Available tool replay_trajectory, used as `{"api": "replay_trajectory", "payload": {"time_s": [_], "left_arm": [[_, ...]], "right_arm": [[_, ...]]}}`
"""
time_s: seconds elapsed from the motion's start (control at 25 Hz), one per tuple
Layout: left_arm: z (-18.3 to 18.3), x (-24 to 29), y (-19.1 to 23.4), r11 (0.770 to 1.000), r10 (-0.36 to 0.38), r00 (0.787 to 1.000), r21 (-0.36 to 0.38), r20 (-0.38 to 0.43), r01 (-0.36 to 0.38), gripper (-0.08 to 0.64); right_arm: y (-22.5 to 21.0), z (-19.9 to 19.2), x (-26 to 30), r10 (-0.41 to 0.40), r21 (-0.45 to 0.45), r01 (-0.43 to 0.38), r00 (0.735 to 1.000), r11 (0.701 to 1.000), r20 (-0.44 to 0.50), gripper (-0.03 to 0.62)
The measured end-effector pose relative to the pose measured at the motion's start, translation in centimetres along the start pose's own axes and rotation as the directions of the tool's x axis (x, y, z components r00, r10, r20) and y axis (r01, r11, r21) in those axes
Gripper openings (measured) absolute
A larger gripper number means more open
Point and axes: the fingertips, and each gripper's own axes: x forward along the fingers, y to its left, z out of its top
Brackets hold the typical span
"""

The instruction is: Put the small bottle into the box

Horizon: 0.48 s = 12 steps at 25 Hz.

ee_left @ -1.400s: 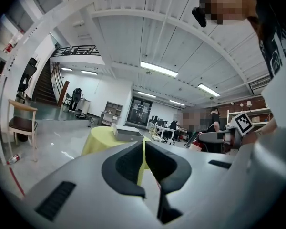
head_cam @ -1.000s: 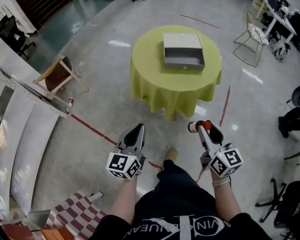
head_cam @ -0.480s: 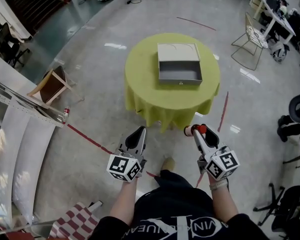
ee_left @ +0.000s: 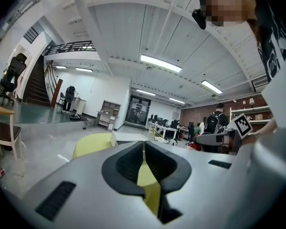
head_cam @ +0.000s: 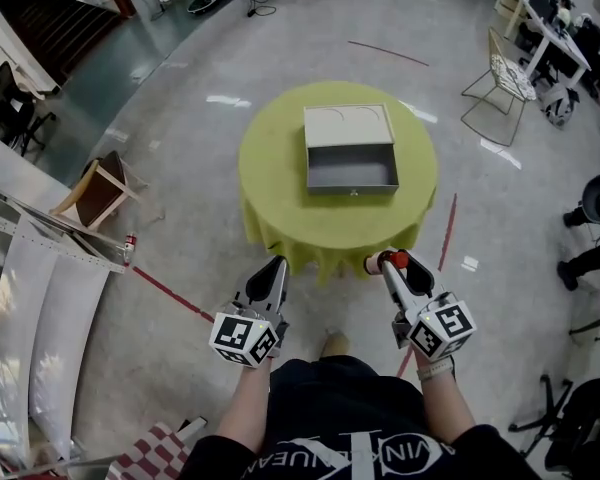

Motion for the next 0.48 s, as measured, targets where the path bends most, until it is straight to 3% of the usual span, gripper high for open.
{"api": "replay_trajectory", "payload": {"time_s": [0.48], "left_arm": [[-0.2,2.6,0.6,1.000,-0.003,1.000,-0.004,-0.031,0.003,0.021]], "right_arm": [[-3.3,-0.2,0.8,-0.034,0.055,0.034,0.999,0.998,-0.007,0.146]]}}
